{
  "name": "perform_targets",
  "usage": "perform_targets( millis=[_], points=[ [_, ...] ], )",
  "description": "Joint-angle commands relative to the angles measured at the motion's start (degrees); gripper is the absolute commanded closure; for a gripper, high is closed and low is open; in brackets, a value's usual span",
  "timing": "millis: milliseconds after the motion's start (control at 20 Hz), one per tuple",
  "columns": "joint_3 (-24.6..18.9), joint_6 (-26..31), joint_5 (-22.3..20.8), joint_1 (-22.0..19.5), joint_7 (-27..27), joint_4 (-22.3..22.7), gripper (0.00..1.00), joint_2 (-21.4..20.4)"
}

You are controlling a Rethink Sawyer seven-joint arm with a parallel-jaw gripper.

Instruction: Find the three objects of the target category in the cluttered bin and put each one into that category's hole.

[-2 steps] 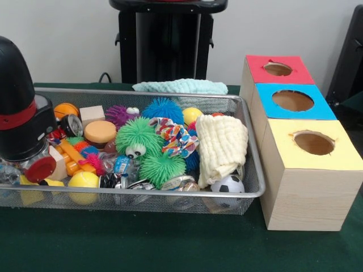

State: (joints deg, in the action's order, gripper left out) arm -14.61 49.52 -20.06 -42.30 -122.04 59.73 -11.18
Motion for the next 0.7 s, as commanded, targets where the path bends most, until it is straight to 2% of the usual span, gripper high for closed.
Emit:
perform_targets(
  millis=[50, 200, 500, 700],
  points=[
    [-5.5, 8.2, 0.1, -0.2, 15.6, 2.6, 1.0, 5.0],
    [-5.1, 7.5, -0.6, 0.1, 15.5, 2.5, 1.0, 4.6],
    [-3.4, 3.8, -1.8, 1.7, 11.5, 2.0, 1.0, 3.3],
    [0.2, 3.9, -2.0, 4.0, 4.6, 4.4, 1.0, -0.1]
  ],
)
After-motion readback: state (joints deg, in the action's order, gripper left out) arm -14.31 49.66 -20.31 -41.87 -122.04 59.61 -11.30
